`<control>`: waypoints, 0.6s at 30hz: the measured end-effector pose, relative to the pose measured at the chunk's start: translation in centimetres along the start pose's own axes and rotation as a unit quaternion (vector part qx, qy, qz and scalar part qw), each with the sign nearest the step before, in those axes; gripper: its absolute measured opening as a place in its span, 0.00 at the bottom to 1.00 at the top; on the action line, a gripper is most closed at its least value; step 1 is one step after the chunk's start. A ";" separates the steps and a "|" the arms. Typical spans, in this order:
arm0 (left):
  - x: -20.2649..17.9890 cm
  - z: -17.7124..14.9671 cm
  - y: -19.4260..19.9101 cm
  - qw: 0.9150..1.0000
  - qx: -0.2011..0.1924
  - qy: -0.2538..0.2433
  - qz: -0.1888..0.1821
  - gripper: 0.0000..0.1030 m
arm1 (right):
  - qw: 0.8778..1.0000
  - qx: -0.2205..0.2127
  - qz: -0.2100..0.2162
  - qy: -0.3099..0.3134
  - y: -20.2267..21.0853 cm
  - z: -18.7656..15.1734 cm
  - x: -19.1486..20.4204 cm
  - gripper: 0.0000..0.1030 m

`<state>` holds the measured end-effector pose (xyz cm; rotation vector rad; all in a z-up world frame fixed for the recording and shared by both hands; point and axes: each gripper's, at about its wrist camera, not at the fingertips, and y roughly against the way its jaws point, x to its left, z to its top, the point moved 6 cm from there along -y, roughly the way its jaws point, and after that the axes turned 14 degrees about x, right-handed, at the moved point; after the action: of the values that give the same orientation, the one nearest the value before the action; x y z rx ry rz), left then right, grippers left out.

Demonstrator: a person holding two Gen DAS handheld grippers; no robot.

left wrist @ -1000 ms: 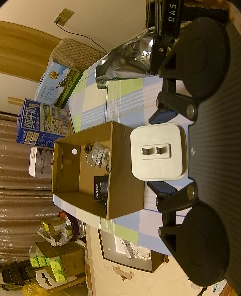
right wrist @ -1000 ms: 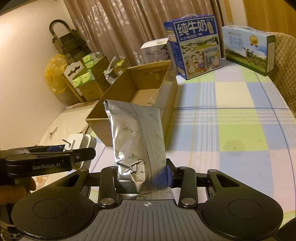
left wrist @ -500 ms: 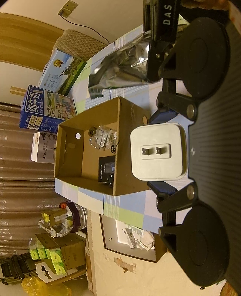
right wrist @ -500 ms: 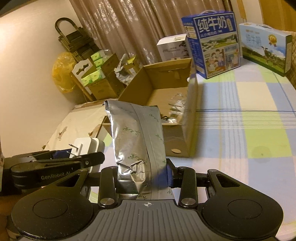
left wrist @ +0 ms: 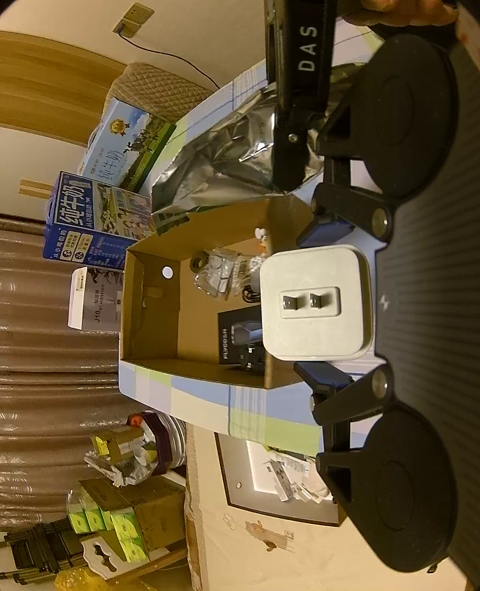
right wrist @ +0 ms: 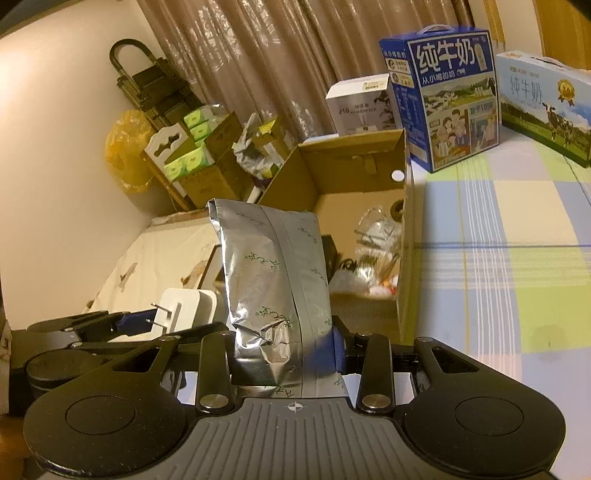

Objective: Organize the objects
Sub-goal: 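Carry the plug adapter with the left tool while the right tool carries the foil bag to the box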

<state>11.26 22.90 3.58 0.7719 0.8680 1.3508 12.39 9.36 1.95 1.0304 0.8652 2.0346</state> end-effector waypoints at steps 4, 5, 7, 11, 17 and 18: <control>0.2 1.7 -0.3 1.000 -0.004 -0.011 0.003 0.59 | 1.000 -0.007 -0.001 -0.008 -0.3 2.1 -0.6 0.33; 0.1 2.3 -0.4 1.000 -0.005 -0.014 0.002 0.59 | 1.000 -0.009 -0.001 -0.010 -0.4 2.7 -0.8 0.33; 0.1 3.2 -0.6 1.000 -0.006 -0.018 0.002 0.59 | 1.000 -0.013 -0.002 -0.014 -0.5 3.6 -1.1 0.33; -0.1 5.2 -1.1 1.000 -0.007 -0.030 -0.001 0.59 | 1.000 -0.015 -0.005 -0.021 -1.1 5.6 -1.9 0.33; 0.1 8.2 -2.2 0.999 -0.006 -0.041 0.001 0.59 | 0.999 -0.019 -0.011 -0.033 -2.0 8.6 -3.0 0.33; 0.1 8.6 -2.5 0.999 -0.005 -0.045 0.005 0.59 | 0.999 -0.019 -0.010 -0.035 -2.1 8.9 -3.2 0.33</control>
<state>20.00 23.02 5.61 0.8241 0.7862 1.3180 21.98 10.21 3.15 1.0618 0.7930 1.9784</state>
